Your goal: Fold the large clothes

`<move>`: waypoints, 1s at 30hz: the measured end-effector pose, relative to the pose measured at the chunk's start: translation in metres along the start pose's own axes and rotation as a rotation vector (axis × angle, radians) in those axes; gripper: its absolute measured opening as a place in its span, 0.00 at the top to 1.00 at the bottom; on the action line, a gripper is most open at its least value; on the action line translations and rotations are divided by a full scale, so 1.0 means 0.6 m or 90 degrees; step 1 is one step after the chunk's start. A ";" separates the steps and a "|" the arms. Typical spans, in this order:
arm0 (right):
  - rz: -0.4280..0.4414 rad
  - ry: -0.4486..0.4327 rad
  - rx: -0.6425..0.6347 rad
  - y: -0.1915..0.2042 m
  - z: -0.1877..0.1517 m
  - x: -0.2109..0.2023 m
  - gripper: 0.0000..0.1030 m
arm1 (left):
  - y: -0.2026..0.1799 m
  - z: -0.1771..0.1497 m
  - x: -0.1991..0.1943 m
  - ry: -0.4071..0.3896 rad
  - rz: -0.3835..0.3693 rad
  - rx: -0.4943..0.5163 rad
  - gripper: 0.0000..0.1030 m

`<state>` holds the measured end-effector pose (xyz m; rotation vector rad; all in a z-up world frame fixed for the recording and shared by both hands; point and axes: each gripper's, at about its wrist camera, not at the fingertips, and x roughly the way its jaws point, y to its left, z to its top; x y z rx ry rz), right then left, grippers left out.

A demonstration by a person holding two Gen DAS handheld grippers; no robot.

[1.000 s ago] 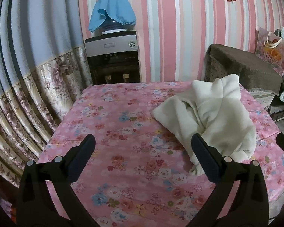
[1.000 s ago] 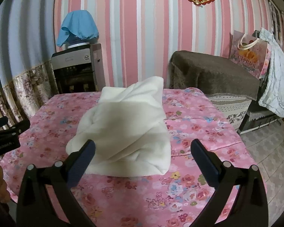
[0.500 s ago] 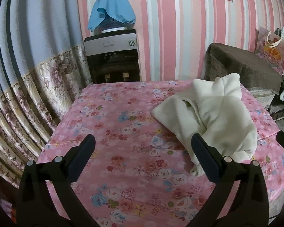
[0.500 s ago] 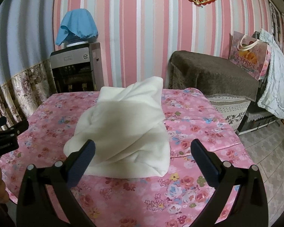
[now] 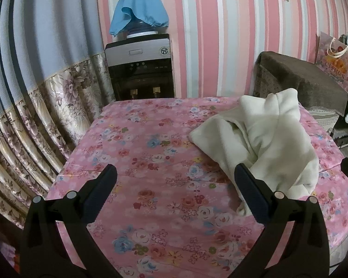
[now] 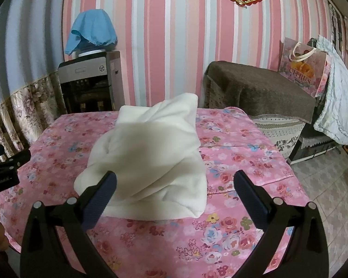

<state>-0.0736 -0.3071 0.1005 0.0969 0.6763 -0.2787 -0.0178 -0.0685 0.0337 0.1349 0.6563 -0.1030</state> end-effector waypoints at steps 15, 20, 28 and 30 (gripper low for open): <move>-0.008 0.008 0.003 0.000 -0.002 0.010 0.02 | -0.001 -0.003 0.009 0.003 0.000 -0.001 0.03; -0.008 0.010 0.003 -0.001 -0.002 0.012 0.02 | -0.002 -0.003 0.010 0.002 0.001 0.001 0.03; -0.007 0.011 0.003 -0.005 -0.002 0.015 0.02 | -0.006 -0.007 0.008 -0.001 -0.010 0.010 0.03; -0.008 0.011 0.004 -0.006 -0.003 0.016 0.02 | -0.007 -0.009 0.009 0.001 -0.016 0.015 0.03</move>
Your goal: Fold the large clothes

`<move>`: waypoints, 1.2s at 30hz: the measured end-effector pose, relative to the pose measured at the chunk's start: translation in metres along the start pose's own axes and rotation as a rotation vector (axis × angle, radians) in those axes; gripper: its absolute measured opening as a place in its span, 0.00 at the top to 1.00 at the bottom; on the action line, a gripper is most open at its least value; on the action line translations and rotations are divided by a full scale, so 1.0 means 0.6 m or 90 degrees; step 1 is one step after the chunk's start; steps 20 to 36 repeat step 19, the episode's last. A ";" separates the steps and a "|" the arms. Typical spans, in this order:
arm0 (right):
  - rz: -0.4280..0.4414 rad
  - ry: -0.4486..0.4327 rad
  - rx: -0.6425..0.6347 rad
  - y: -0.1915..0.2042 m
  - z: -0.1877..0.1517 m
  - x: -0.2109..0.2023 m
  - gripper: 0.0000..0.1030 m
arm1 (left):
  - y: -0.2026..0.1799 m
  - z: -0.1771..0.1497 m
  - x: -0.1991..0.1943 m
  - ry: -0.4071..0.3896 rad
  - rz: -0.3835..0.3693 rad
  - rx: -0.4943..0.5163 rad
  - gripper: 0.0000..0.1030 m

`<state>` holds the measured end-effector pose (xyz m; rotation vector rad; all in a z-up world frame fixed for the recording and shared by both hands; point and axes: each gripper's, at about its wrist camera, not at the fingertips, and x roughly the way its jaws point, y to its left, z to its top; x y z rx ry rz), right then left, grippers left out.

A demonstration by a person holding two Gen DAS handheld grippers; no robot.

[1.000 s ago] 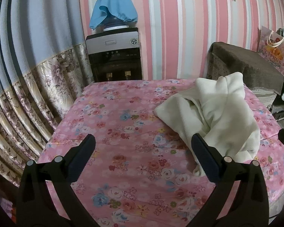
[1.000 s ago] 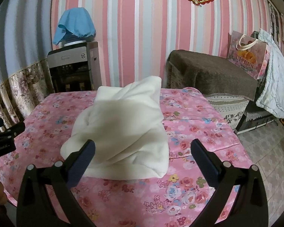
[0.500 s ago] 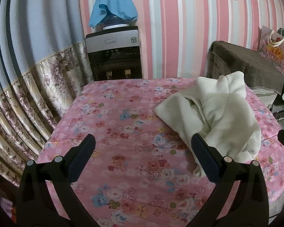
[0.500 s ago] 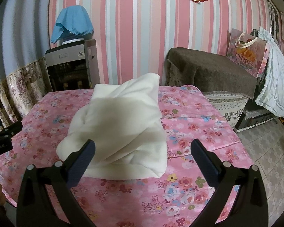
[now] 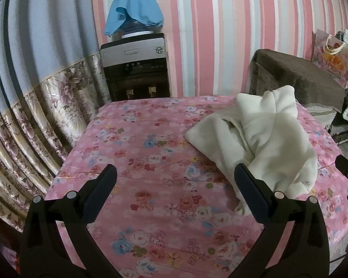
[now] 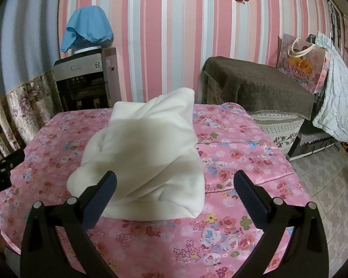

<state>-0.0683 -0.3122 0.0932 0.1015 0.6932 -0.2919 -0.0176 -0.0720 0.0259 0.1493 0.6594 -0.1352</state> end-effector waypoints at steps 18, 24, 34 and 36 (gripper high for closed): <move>-0.011 0.007 0.004 0.003 -0.010 0.007 0.02 | -0.002 0.002 -0.004 0.007 -0.003 -0.001 0.03; -0.011 0.007 0.005 0.002 -0.010 0.007 0.02 | -0.003 0.002 -0.005 0.007 -0.002 -0.002 0.03; -0.011 0.007 0.005 0.002 -0.010 0.007 0.02 | -0.003 0.002 -0.005 0.007 -0.002 -0.002 0.03; -0.011 0.007 0.005 0.002 -0.010 0.007 0.02 | -0.003 0.002 -0.005 0.007 -0.002 -0.002 0.03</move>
